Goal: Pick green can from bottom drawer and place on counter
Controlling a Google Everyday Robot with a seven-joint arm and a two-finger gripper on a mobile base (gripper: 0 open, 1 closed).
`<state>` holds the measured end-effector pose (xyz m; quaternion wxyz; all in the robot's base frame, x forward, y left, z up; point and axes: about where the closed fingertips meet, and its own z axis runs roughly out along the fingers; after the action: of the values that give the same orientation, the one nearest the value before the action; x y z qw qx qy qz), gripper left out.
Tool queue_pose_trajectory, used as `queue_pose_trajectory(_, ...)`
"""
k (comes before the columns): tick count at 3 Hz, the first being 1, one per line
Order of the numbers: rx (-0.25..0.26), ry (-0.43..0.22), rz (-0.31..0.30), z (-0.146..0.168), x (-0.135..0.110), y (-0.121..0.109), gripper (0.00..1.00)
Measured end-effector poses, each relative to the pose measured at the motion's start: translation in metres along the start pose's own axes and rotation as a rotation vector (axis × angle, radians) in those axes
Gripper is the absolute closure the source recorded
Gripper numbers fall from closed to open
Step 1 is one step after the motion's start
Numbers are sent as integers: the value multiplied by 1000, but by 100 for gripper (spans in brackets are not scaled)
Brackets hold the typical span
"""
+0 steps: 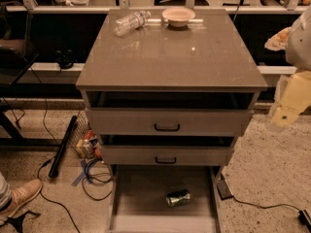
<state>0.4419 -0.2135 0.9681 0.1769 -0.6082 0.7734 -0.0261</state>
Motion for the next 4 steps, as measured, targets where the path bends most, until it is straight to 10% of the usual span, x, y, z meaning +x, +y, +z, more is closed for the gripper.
queue_pose_trajectory(2,-82,-234,-93,99,-13,18,0)
queue_pose_trajectory(4,-84,-262,-119,109,-17,18,0)
